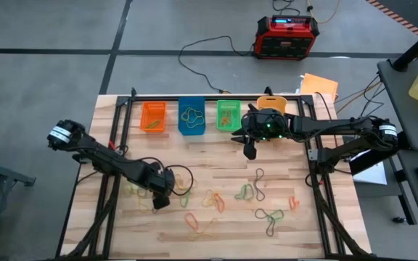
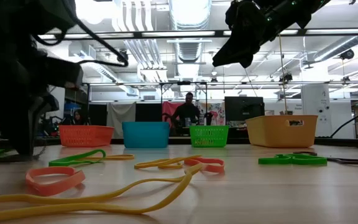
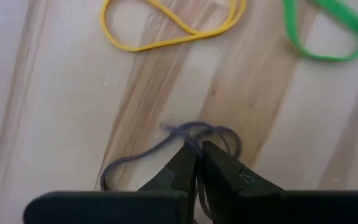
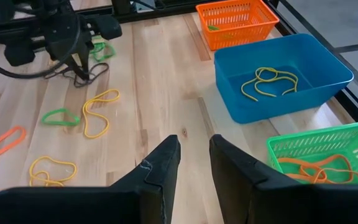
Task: Sort rubber bands into baskets
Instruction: Put the purple rubber band into the light orange bin
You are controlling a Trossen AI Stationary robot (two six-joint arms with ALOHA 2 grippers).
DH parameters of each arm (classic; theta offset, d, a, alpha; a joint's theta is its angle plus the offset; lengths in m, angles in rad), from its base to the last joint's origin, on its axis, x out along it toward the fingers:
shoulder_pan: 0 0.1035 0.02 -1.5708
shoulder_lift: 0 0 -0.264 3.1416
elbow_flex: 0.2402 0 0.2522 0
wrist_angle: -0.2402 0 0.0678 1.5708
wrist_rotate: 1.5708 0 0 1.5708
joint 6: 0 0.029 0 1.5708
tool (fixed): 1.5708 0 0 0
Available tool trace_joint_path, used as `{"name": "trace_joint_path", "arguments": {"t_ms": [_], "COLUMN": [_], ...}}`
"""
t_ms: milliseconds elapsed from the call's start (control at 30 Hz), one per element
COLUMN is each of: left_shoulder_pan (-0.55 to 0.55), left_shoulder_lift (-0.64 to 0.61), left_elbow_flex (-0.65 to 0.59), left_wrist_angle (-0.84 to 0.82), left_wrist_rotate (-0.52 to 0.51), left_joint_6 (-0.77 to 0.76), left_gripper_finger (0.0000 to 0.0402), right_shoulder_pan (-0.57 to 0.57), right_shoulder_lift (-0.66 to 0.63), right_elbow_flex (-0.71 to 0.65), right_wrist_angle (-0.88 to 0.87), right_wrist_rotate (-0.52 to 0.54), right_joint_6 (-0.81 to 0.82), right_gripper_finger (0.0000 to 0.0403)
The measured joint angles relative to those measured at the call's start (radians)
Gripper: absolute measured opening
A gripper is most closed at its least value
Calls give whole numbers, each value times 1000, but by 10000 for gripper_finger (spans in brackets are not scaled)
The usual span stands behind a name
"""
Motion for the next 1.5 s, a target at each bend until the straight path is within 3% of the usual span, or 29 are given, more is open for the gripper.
{"name": "trace_joint_path", "arguments": {"t_ms": [367, 600, 1000, 1133, 1267, 1500], "left_shoulder_pan": [0, 0, -25, -35, -34, -34], "left_shoulder_lift": [-115, -123, -2, 34, 47, 45], "left_elbow_flex": [0, 1, 2, 3, 5, 5], "left_wrist_angle": [-5, -6, 13, 15, 15, 3], "left_wrist_rotate": [1, -16, 4, 7, 4, -11], "left_joint_6": [0, -4, 6, 19, 18, 26], "left_gripper_finger": [2, 2, 112, 124, 103, 8], "right_shoulder_pan": [0, 0, 0, 0, 0, 0], "right_shoulder_lift": [0, 0, 0, 0, 0, 0], "right_elbow_flex": [0, 0, -8, -10, -10, -10], "right_wrist_angle": [0, 0, -2, -2, -1, -1], "right_wrist_rotate": [0, 0, -1, -1, -1, -1], "right_joint_6": [0, -2, 0, -1, 0, 0], "right_gripper_finger": [80, 80, 91, 89, 84, 89]}}
